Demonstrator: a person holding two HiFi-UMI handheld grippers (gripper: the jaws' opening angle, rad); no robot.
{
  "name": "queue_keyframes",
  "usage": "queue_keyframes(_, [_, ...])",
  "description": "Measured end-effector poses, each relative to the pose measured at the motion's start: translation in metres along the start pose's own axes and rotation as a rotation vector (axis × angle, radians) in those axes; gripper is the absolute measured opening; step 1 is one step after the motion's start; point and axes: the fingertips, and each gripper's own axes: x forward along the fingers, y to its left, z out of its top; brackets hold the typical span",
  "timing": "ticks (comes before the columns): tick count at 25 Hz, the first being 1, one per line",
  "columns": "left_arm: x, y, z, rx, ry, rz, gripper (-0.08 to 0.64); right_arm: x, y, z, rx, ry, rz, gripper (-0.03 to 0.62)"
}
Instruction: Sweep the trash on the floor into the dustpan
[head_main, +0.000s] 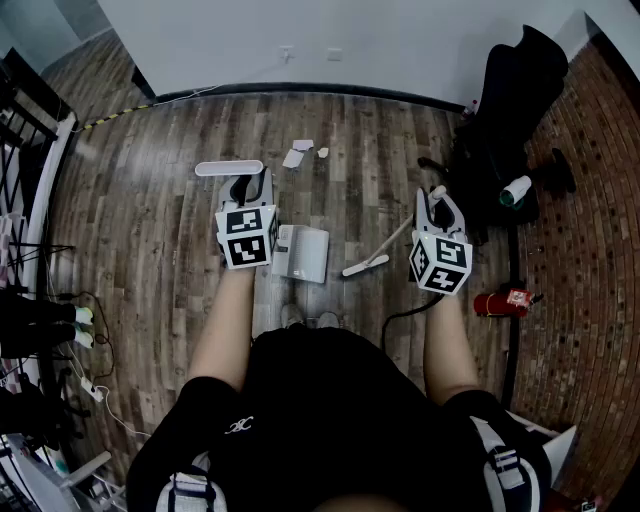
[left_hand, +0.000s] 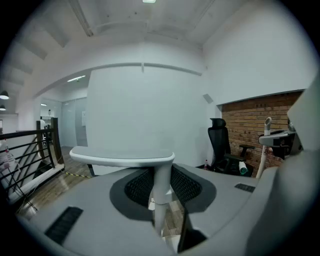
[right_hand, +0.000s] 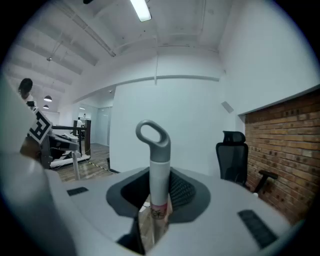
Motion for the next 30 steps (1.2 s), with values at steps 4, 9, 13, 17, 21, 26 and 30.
queue_keyframes(4, [-0.002, 0.015, 0.001, 0.005, -0.016, 0.022, 0.107, 0.007, 0.012, -0.002, 0.001, 0.007, 0.018, 0.098])
queue_keyframes(9, [0.006, 0.048, 0.003, 0.006, -0.01, 0.054, 0.107, 0.021, 0.028, 0.005, 0.005, 0.003, 0.011, 0.098])
queue_keyframes(13, [0.014, 0.07, 0.01, 0.024, -0.023, 0.058, 0.107, 0.034, 0.041, 0.016, 0.0, -0.009, 0.0, 0.098])
queue_keyframes(17, [0.021, 0.09, 0.01, 0.034, -0.028, 0.046, 0.107, 0.048, 0.05, 0.028, 0.002, -0.015, -0.012, 0.098])
queue_keyframes(21, [0.033, 0.119, 0.008, 0.023, -0.021, 0.05, 0.107, 0.066, 0.057, 0.042, 0.014, -0.028, -0.03, 0.098])
queue_keyframes(26, [0.061, 0.148, 0.007, -0.003, -0.009, 0.075, 0.107, 0.1, 0.075, 0.062, -0.016, -0.057, 0.023, 0.098])
queue_keyframes(30, [0.094, 0.166, 0.005, -0.011, 0.02, 0.118, 0.107, 0.14, 0.075, 0.065, -0.01, -0.064, 0.082, 0.098])
